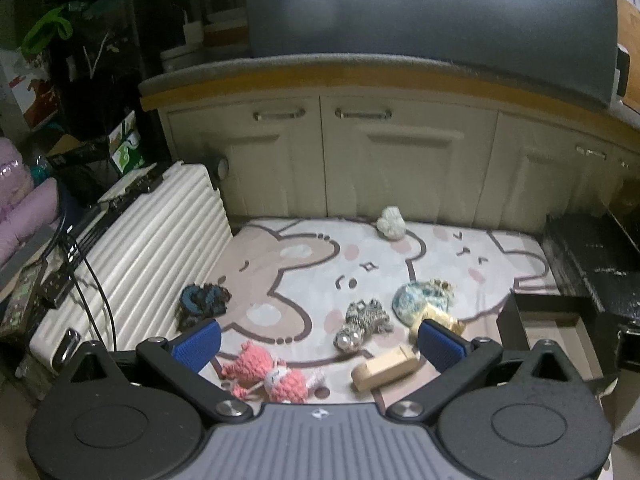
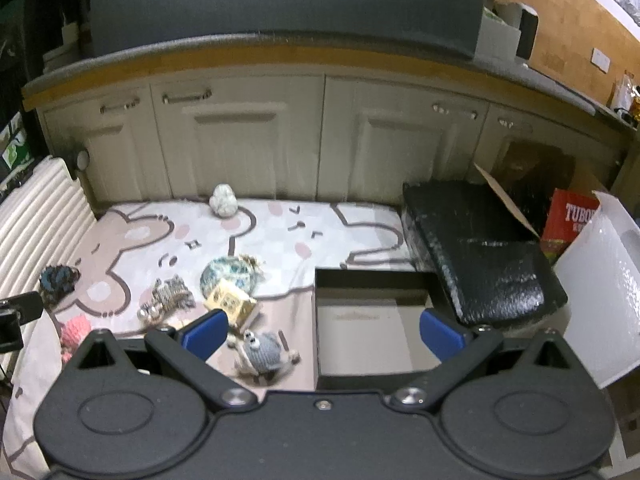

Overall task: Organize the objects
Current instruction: 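Move left tool toward pink crocheted bunny while right tool approaches grey crocheted toy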

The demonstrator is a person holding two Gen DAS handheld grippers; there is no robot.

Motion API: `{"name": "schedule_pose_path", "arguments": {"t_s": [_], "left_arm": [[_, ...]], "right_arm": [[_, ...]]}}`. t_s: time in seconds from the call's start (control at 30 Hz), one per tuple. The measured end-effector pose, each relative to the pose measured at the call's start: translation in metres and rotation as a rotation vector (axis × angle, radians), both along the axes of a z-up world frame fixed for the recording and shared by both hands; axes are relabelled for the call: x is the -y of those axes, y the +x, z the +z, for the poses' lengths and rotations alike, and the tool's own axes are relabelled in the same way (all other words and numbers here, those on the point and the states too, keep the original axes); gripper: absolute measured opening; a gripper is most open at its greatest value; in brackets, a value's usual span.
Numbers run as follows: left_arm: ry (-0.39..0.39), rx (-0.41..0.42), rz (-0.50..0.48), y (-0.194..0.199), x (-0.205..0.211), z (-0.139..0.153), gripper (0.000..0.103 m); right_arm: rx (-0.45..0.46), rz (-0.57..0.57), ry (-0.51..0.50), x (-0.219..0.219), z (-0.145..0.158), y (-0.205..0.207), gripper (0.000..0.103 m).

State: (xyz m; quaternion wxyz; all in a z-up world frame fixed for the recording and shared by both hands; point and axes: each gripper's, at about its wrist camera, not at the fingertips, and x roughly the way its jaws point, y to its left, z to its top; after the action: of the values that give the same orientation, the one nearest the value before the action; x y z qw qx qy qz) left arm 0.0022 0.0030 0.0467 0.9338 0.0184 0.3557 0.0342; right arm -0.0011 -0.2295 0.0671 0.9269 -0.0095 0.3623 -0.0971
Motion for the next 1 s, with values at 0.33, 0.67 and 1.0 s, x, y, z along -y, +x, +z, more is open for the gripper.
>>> {"name": "schedule_pose_path", "arguments": {"t_s": [0.33,0.67,1.0], "left_arm": [[-0.039,0.099,-0.054,0.03,0.005,0.025,0.103],[-0.062,0.136,-0.02,0.074,-0.008,0.025,0.103],[-0.039,0.023,-0.011,0.11,-0.042,-0.024,0.103]], "right_arm": [[0.061,0.03,0.046,-0.004,0.017,0.033,0.103],[0.092,0.038,0.074,-0.011,0.014,0.074,0.103],[0.099,0.072,0.109,-0.015,-0.028,0.114,0.103]]}}
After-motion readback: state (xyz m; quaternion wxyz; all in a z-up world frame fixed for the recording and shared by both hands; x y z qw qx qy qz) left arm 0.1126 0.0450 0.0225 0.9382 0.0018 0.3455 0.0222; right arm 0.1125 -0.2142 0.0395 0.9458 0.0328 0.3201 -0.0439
